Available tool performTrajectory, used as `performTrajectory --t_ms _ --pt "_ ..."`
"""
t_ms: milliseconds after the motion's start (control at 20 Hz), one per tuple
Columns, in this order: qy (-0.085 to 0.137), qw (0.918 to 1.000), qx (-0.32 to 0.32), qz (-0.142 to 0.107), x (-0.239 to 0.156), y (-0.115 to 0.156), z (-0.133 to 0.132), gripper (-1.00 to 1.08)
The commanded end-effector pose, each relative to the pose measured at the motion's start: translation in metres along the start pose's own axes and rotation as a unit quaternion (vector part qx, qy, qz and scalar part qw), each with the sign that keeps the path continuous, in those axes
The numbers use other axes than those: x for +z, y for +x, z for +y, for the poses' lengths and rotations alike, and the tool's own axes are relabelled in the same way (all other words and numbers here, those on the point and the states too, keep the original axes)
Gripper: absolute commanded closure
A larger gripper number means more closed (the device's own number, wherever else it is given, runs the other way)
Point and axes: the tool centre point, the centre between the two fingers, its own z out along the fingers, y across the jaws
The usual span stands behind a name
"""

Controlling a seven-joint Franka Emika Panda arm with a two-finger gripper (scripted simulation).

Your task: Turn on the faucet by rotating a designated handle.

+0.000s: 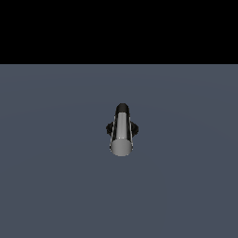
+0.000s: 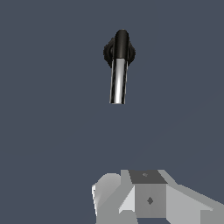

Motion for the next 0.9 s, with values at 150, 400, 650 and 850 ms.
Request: performTrajectory --t_ms 150,400,650,850 --pt "0.001 1.0000 -0.001 0.001 0.031 0.007 -0.004 1.08" --pt "0.003 1.0000 -0.002 0.002 0.070 0.015 -0.009 1.08" --pt "0.005 1.0000 -0.004 0.003 0.112 0.024 -0.015 1.08" --pt "0.006 1.0000 -0.005 0.004 0.143 0.032 -0.019 1.08"
